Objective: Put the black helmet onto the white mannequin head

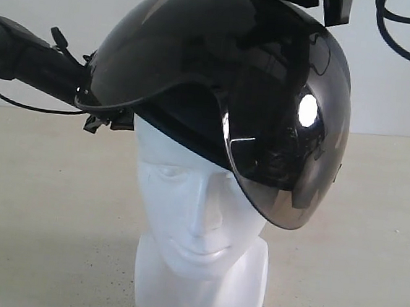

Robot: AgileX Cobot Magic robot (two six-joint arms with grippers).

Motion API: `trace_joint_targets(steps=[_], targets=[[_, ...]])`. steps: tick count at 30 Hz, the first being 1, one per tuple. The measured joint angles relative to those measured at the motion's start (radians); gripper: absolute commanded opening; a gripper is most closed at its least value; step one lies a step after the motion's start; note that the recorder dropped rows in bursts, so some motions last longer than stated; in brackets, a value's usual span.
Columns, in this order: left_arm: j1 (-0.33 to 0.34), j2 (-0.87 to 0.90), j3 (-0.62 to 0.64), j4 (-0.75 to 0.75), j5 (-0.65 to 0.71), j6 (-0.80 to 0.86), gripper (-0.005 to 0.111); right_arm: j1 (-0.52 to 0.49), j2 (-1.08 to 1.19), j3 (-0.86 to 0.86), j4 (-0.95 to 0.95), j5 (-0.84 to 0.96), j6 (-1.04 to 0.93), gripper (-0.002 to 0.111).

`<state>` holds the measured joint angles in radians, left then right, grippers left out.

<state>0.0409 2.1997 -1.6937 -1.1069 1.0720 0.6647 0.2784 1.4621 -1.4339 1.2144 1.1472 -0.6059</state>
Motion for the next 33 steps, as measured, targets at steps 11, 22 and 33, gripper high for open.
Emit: trace_joint_targets(steps=[11,22,33], targets=[[0.118,-0.124,0.000,-0.003,0.075,0.000,0.004,0.023,-0.002,0.000,-0.012,-0.010,0.002,0.000],[0.135,-0.384,0.000,-0.038,0.138,0.015,0.004,0.070,-0.011,-0.008,-0.062,-0.028,0.004,0.000],[0.135,-0.576,0.000,-0.089,0.144,0.041,0.004,0.070,-0.011,-0.008,-0.062,-0.026,0.005,0.000]])
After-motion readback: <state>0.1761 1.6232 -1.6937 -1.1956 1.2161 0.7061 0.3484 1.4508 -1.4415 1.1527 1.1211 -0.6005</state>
